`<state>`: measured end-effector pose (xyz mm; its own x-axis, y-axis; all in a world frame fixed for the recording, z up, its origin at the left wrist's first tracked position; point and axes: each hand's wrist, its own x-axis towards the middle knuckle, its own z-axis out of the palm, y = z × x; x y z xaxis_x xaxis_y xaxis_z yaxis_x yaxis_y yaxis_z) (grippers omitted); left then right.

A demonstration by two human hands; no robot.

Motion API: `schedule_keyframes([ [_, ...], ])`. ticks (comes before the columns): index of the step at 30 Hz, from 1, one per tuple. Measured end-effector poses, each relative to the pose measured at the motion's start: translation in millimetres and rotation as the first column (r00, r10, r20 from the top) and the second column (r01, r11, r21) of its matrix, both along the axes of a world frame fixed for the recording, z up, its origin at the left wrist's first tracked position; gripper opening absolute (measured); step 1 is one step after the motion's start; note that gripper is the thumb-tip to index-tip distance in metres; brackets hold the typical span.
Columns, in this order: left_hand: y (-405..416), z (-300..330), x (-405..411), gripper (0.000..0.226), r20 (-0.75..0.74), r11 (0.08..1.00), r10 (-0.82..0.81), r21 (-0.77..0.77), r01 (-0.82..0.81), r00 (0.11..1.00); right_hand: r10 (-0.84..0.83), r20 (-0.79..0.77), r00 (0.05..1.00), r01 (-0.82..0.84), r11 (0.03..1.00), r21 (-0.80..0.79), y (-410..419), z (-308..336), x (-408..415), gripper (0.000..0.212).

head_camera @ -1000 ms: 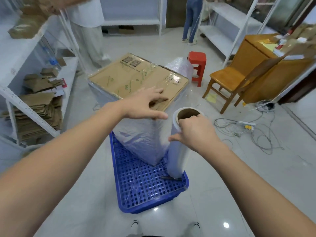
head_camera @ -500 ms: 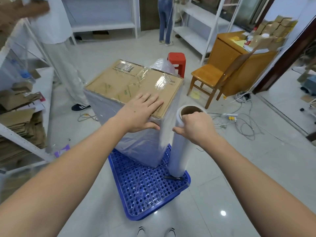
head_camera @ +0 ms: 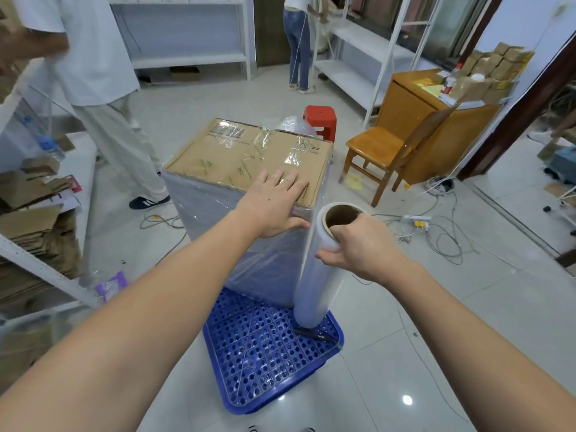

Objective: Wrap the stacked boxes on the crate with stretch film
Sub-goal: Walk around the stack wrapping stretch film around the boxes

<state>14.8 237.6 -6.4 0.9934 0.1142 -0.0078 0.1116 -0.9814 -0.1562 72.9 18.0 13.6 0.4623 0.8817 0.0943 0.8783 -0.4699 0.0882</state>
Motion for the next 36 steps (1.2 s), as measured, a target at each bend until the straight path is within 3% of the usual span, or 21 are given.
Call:
schedule_keyframes([
  [9, -4, -2, 13, 0.095, 0.011, 1.000, 0.023, 0.002, -0.023, 1.000, 0.349, -0.036, 0.936, -0.349, 0.937, -0.004, -4, 11, 0, 0.052],
  [15, -2, -2, 13, 0.086, 0.015, 1.000, 0.028, -0.006, -0.028, 0.999, 0.483, -0.175, 0.858, -0.494, 0.869, -0.023, -1, 27, -13, 0.037],
  [27, -1, 1, 3, 0.110, 0.060, 0.992, 0.043, -0.120, -0.035, 0.997, 0.600, -0.169, 0.782, -0.620, 0.778, -0.103, 9, 3, -28, 0.034],
  [33, 12, 13, -2, 0.107, 0.013, 0.986, -0.058, -0.156, 0.059, 0.998, 0.563, -0.128, 0.817, -0.576, 0.809, -0.120, 12, -3, -43, 0.023],
  [36, 39, 24, -6, 0.106, -0.043, 0.965, -0.183, -0.201, 0.171, 0.982, 0.461, -0.117, 0.880, -0.476, 0.857, -0.197, 18, -4, -54, 0.029],
])
